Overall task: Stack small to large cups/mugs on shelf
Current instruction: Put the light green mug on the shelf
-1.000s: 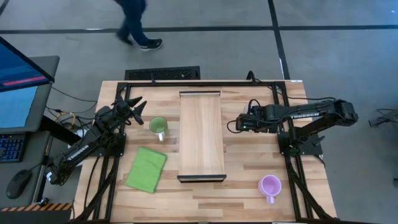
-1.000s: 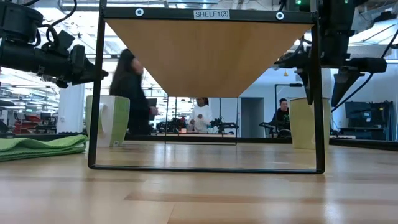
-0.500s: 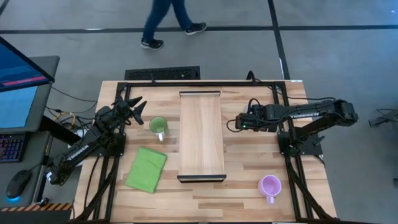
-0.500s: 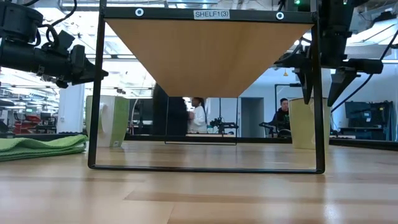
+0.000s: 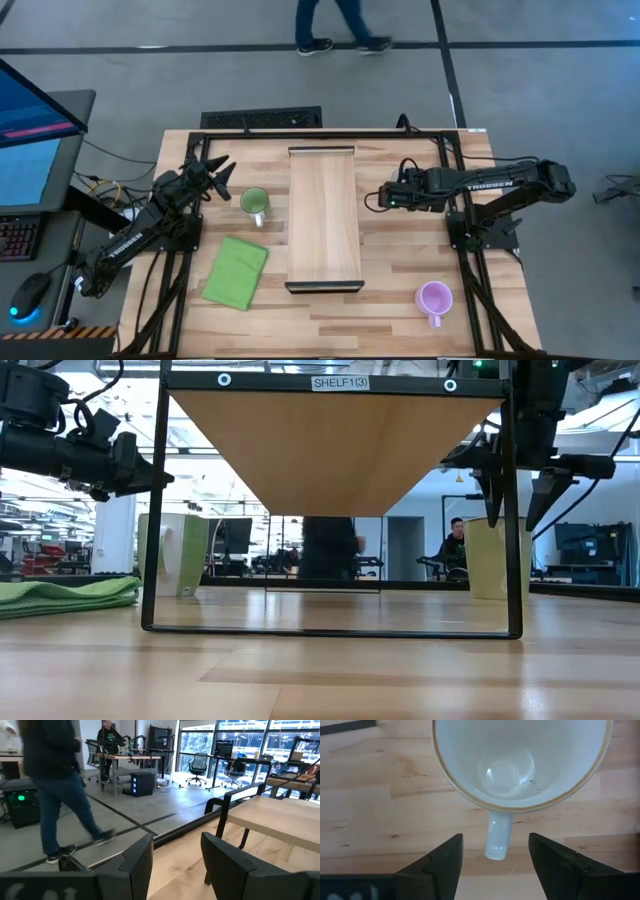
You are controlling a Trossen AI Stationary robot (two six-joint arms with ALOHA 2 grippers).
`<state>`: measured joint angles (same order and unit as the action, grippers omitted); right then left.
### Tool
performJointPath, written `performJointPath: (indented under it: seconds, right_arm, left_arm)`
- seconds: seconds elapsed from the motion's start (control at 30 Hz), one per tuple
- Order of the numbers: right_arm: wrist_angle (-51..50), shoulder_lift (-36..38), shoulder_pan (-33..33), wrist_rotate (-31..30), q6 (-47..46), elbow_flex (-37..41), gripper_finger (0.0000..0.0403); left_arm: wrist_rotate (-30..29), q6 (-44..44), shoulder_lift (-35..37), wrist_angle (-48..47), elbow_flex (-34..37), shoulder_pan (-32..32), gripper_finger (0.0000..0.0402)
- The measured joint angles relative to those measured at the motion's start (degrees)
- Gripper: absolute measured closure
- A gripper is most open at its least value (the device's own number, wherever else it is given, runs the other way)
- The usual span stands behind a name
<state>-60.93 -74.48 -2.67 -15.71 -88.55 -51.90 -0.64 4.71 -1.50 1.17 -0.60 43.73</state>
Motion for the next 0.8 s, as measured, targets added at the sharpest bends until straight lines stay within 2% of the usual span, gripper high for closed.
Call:
performJointPath:
  seconds: [0.4, 0.8]
  right_arm:
    - [0.16, -8.82, -0.09, 0.55, 1.41, -0.04, 0.0153]
    - [0.6, -8.22, -0.09, -1.09, 0.06, -0.04, 0.0153]
  left_arm:
    - [0.0, 0.01, 0.0, -0.02, 0.0, 0.0, 0.0244]
    - [0.0, 0.02, 0.0, -0.02, 0.0, 0.0, 0.0244]
